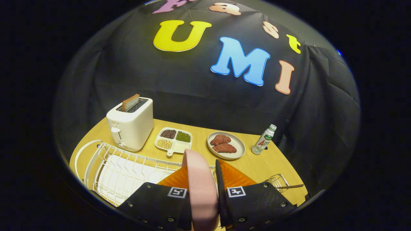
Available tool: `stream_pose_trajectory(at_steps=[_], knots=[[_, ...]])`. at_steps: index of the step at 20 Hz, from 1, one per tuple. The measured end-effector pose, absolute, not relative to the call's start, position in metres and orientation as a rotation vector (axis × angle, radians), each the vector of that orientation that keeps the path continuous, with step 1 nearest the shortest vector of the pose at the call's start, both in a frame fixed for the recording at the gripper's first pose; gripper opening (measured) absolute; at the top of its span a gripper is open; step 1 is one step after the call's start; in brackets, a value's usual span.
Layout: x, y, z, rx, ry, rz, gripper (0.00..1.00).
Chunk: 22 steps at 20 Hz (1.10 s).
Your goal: Take the plate from the dish rack, then take the spoon from the basket and place it into the plate.
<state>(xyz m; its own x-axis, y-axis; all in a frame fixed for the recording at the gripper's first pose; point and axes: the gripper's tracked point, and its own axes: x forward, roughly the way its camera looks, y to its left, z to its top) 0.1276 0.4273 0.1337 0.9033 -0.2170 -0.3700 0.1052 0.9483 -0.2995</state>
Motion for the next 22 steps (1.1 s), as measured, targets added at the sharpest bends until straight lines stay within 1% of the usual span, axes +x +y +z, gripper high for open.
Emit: stream_pose_trajectory(at_steps=[2, 4, 10, 15, 22], knots=[[0.127, 0.44, 0.142, -0.22, 0.4, -0.149, 0.25], [0.123, 0.437, 0.138, -0.203, 0.431, -0.163, 0.25], [0.101, 0.438, 0.153, -0.229, 0.416, -0.145, 0.25], [0.05, 0.438, 0.157, -0.169, 0.411, -0.115, 0.25], [-0.028, 0.428, 0.111, -0.043, 0.487, -0.047, 0.25]])
